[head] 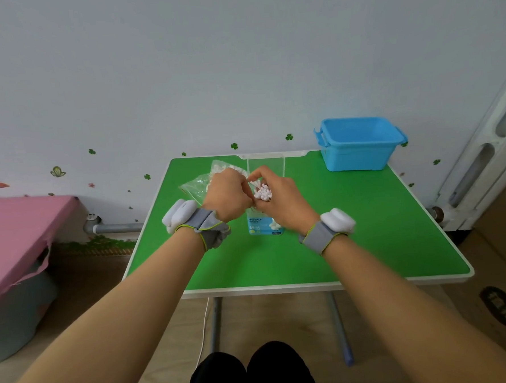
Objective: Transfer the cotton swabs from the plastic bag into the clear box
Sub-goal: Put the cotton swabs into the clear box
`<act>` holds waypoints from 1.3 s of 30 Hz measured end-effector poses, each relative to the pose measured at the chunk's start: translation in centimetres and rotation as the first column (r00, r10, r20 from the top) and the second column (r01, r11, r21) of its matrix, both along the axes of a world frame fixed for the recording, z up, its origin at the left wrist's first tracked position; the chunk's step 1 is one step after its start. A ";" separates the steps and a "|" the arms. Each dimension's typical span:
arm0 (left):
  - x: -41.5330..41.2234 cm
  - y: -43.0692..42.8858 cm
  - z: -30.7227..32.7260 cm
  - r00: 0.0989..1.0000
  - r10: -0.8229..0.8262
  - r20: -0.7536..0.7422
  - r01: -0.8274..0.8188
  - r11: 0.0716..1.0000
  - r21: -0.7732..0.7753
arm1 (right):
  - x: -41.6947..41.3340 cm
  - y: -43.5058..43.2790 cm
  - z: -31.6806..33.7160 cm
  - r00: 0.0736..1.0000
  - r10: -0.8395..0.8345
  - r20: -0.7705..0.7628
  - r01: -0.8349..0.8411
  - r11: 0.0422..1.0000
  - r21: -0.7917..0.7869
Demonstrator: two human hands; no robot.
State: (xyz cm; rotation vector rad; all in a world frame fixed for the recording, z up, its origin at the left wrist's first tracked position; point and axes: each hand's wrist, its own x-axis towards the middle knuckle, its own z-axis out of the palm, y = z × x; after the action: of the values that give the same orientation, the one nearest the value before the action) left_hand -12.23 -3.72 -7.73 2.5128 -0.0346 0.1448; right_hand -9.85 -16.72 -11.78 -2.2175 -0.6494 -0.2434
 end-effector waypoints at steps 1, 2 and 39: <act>0.1 -0.1 0.0 1.000 -0.006 -0.005 0.006 1.000 0.001 | 0.1 -0.1 0.1 1.000 0.005 -0.007 -0.005 1.000 -0.002; 0.1 -0.1 -0.1 1.000 -0.010 -0.012 0.010 1.000 0.002 | 0.1 -0.1 0.2 1.000 0.010 -0.016 -0.010 1.000 -0.008; 1.4 1.8 -4.3 0.979 -0.203 -0.035 0.184 0.938 -0.294 | 1.9 0.2 1.8 0.989 0.048 -0.137 -0.084 0.960 -0.268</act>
State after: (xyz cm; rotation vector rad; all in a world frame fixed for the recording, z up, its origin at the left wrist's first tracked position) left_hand -10.84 -1.95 -12.07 2.2047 -0.2187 -0.0130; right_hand -7.96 -16.57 -9.98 -2.4449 -0.7200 0.0276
